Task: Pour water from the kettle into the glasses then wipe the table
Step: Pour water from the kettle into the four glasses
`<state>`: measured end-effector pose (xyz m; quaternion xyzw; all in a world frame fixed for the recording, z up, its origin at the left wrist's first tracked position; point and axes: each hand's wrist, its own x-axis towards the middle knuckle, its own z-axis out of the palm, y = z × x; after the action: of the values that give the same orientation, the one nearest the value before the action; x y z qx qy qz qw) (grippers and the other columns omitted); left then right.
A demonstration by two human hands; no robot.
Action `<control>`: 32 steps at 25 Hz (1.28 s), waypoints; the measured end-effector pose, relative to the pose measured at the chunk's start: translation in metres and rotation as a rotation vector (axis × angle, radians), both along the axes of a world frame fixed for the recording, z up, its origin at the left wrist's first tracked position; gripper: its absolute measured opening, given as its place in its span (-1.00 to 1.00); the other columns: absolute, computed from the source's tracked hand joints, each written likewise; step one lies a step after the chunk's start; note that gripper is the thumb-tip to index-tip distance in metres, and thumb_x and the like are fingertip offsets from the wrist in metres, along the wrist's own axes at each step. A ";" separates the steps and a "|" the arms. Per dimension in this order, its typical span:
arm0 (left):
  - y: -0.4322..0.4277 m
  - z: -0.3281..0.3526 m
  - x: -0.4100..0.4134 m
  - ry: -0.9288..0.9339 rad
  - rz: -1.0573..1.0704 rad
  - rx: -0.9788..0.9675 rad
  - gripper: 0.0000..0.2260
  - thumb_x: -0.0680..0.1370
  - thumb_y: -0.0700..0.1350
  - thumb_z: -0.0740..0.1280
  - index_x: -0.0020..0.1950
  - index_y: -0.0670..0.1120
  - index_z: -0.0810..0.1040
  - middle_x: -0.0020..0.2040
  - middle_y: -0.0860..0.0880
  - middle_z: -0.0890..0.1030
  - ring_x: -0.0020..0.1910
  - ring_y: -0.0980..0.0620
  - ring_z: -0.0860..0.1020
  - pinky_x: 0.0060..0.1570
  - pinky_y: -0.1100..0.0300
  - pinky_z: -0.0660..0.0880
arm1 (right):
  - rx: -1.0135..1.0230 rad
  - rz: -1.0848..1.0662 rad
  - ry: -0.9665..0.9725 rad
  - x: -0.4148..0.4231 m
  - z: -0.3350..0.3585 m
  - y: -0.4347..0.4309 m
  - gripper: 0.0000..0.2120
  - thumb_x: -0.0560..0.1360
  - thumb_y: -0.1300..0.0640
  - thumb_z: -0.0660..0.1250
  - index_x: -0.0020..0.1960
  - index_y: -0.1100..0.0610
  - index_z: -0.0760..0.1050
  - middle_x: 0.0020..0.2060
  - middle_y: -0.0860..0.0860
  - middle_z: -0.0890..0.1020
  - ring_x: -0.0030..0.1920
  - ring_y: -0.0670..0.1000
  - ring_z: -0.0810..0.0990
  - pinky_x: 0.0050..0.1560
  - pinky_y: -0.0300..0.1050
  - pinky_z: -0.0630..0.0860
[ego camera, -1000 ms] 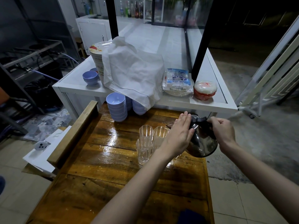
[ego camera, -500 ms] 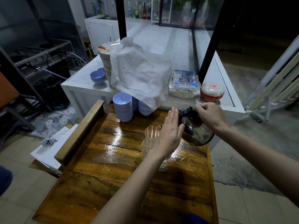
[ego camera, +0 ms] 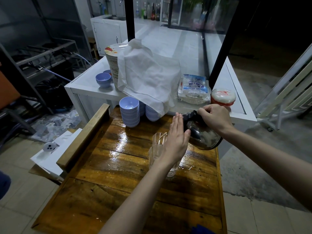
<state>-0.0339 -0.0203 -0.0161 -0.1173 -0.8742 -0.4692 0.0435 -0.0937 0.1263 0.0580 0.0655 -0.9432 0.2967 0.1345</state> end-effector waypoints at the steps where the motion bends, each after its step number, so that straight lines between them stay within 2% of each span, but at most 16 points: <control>1: 0.000 0.000 0.000 -0.002 -0.001 0.002 -0.47 0.68 -0.02 0.00 0.57 -0.10 -0.16 0.59 -0.03 -0.16 0.54 0.13 -0.21 0.52 0.15 -0.17 | 0.004 0.009 0.007 0.000 0.000 0.000 -0.71 0.50 0.06 0.29 -0.37 0.07 0.60 -0.34 0.09 0.69 -0.30 0.08 0.63 -0.29 -0.09 0.50; 9: 0.000 -0.003 -0.001 -0.009 0.019 0.018 -0.47 0.68 -0.02 0.00 0.56 -0.10 -0.18 0.58 -0.03 -0.19 0.54 0.13 -0.23 0.51 0.19 -0.19 | 0.044 0.037 0.021 -0.008 0.000 -0.002 -0.62 0.46 -0.05 0.24 -0.35 0.17 0.64 -0.40 0.10 0.66 -0.35 0.08 0.62 -0.31 -0.01 0.54; 15: -0.001 -0.003 -0.002 -0.009 0.058 0.057 -0.47 0.68 -0.03 0.01 0.56 -0.11 -0.17 0.58 -0.04 -0.18 0.54 0.11 -0.22 0.51 0.18 -0.18 | 0.117 0.060 0.026 -0.013 0.007 -0.010 -0.58 0.42 -0.10 0.19 -0.32 0.17 0.65 -0.43 0.10 0.64 -0.36 0.08 0.59 -0.36 -0.13 0.44; 19: 0.000 -0.003 -0.001 -0.011 0.077 0.082 -0.47 0.68 -0.03 0.01 0.56 -0.12 -0.17 0.58 -0.03 -0.18 0.54 0.12 -0.22 0.50 0.22 -0.20 | 0.143 0.089 0.025 -0.020 0.009 -0.013 -0.56 0.39 -0.12 0.17 -0.32 0.18 0.65 -0.43 0.11 0.64 -0.37 0.09 0.59 -0.34 -0.05 0.52; 23: -0.001 -0.003 0.001 -0.026 0.077 0.102 -0.46 0.68 0.01 -0.02 0.56 -0.09 -0.20 0.58 0.00 -0.22 0.53 0.15 -0.25 0.51 0.19 -0.19 | 0.172 0.127 0.030 -0.024 0.011 -0.016 -0.54 0.37 -0.14 0.14 -0.31 0.17 0.66 -0.43 0.10 0.65 -0.38 0.08 0.60 -0.35 -0.05 0.54; 28: -0.001 -0.005 0.000 -0.032 0.105 0.109 -0.45 0.68 0.04 -0.03 0.57 -0.08 -0.21 0.58 0.01 -0.22 0.53 0.17 -0.25 0.52 0.16 -0.17 | 0.185 0.147 0.047 -0.030 0.010 -0.018 -0.53 0.36 -0.16 0.14 -0.32 0.18 0.64 -0.45 0.11 0.63 -0.40 0.09 0.59 -0.32 0.05 0.55; 32: -0.003 -0.004 0.000 -0.026 0.123 0.130 -0.45 0.68 0.03 -0.01 0.57 -0.08 -0.21 0.57 0.02 -0.24 0.53 0.17 -0.26 0.52 0.19 -0.18 | 0.193 0.166 0.067 -0.032 0.012 -0.023 -0.55 0.39 -0.13 0.16 -0.31 0.17 0.66 -0.43 0.11 0.64 -0.39 0.08 0.58 -0.35 -0.05 0.52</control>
<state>-0.0342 -0.0230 -0.0201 -0.0542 -0.8478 -0.5230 0.0683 -0.1257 0.1038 0.0702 0.1660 -0.9536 0.2125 0.1338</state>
